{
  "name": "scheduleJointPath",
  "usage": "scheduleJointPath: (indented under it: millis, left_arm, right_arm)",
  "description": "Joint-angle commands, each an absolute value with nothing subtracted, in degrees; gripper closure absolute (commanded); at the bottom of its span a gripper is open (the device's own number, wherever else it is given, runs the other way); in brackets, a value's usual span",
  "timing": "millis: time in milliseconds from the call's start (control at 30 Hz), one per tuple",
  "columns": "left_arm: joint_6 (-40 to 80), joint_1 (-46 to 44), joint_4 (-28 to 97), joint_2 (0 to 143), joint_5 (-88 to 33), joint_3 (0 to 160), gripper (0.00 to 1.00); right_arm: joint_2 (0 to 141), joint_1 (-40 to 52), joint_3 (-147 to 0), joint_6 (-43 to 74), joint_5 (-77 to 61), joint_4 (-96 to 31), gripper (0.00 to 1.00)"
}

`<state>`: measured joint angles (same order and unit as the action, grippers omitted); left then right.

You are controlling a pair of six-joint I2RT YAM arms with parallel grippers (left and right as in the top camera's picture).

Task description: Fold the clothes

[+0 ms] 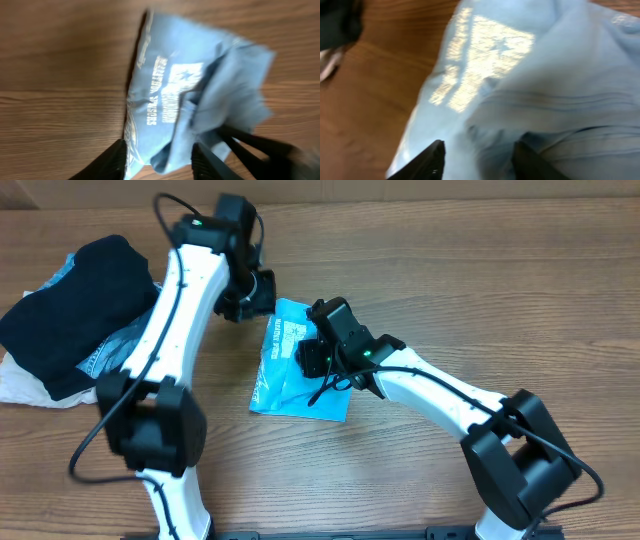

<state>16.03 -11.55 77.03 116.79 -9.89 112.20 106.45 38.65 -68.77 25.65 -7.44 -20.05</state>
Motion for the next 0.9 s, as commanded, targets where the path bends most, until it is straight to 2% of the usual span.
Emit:
scheduleJointPath:
  millis: [0,133,200,533,567,600,633,700,867]
  left_arm:
    - [15.2,-11.2,77.4,107.9,-10.1,116.1,0.5]
    - [15.2,-11.2,77.5,103.9,-7.4,116.1,0.46]
    - [15.2,-11.2,77.8,103.4,-7.0,116.1,0.45]
    - [13.7,-11.2,79.1,103.5,-6.2,116.1,0.41]
    - [13.6,-11.2,79.3,103.5,-6.1,116.1,0.38]
    - [13.1,-11.2,79.5,103.5,-6.2,116.1,0.37]
    - [12.4,-11.2,79.7,103.5,-6.2,116.0,0.36]
    - [10.5,-11.6,80.6,103.5,-6.3,115.1,0.34]
    - [4.3,-13.8,77.5,103.6,-7.6,104.6,0.35]
  right_arm:
    - [110.3,38.5,-68.6,25.5,-2.5,-18.4,0.74]
    - [109.8,38.2,-69.8,25.5,1.0,-19.2,0.92]
    - [108.7,37.3,-71.4,25.5,1.7,-21.8,0.96]
    - [104.6,22.6,-76.9,25.5,0.8,-34.0,0.95]
    - [104.6,21.2,-76.9,25.5,-0.1,-34.8,0.8]
    - [104.6,20.3,-76.9,25.3,-1.2,-35.5,0.46]
    - [104.6,19.2,-76.9,25.3,-2.5,-36.6,0.34]
    - [104.6,17.5,-76.9,25.3,-3.4,-38.4,0.24]
    - [104.6,15.4,-76.9,25.3,-5.5,-41.7,0.23]
